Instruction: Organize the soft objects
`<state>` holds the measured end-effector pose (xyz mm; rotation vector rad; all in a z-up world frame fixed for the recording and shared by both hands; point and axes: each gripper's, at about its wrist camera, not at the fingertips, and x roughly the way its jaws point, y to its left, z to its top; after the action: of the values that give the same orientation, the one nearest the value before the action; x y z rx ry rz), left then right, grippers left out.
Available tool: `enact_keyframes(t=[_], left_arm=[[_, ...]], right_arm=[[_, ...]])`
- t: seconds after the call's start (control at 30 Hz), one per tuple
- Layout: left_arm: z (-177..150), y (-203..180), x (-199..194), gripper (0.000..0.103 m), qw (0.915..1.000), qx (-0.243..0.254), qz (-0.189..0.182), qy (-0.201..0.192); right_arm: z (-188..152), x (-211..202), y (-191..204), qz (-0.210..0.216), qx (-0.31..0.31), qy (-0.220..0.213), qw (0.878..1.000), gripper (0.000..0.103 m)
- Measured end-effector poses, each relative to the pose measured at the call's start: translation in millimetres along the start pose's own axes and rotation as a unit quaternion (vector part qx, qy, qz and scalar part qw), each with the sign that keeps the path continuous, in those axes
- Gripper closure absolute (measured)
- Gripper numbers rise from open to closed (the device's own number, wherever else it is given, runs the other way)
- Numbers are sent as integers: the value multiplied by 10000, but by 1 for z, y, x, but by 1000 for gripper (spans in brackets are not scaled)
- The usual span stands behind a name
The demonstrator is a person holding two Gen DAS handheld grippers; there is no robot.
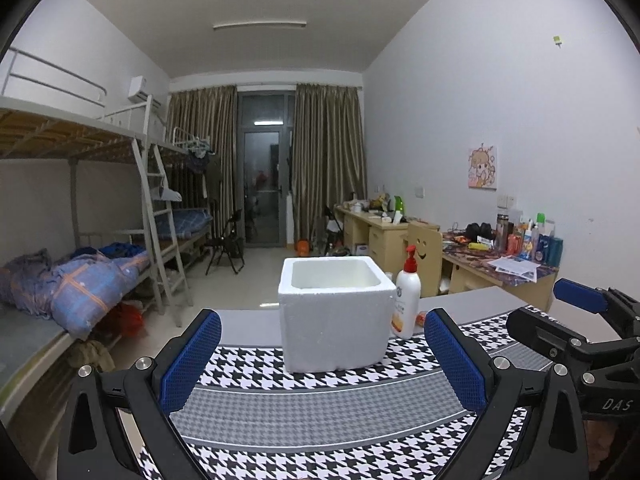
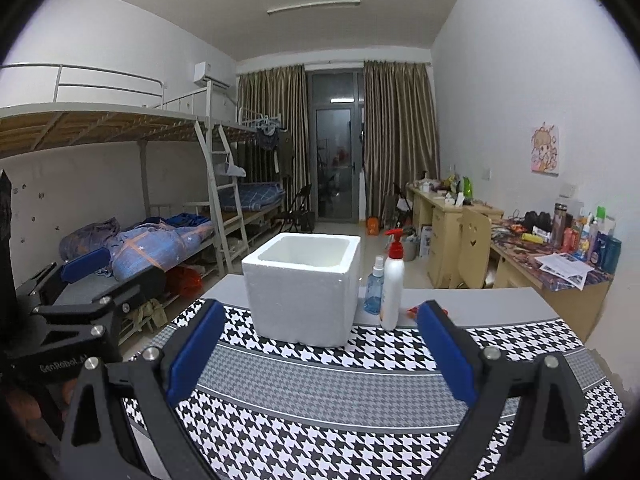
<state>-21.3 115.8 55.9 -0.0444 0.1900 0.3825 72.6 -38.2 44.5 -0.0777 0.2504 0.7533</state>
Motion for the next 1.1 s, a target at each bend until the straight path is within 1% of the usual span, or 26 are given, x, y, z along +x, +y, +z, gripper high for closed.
enact_keyframes(t=[0.1, 0.27, 0.4, 0.5, 0.57, 0.87, 1.1], left_arm=[[-9, 0, -4, 1, 9999, -52, 42, -105], [-25, -8, -10, 1, 9996, 68, 73, -282], [-35, -13, -6, 1, 9997, 124, 24, -204], [-41, -14, -5, 1, 9998, 57, 20, -176], [-43, -16, -5, 1, 9998, 95, 68, -190], [-50, -14, -6, 1, 9998, 69, 62, -173], [-53, -14, 0, 1, 9999, 73, 109, -66]], right_arm=[[-14, -4, -3, -29, 61, -182, 9998, 4], [-28, -11, -9, -213, 108, -350, 9991, 4], [-34, -11, -19, -197, 230, -308, 9991, 4], [-38, -13, -22, -223, 219, -304, 9990, 4], [-42, -13, -23, -223, 210, -317, 9990, 4], [-55, -12, -33, -377, 334, -184, 9986, 4], [-59, -12, -31, -404, 270, -96, 9988, 4]])
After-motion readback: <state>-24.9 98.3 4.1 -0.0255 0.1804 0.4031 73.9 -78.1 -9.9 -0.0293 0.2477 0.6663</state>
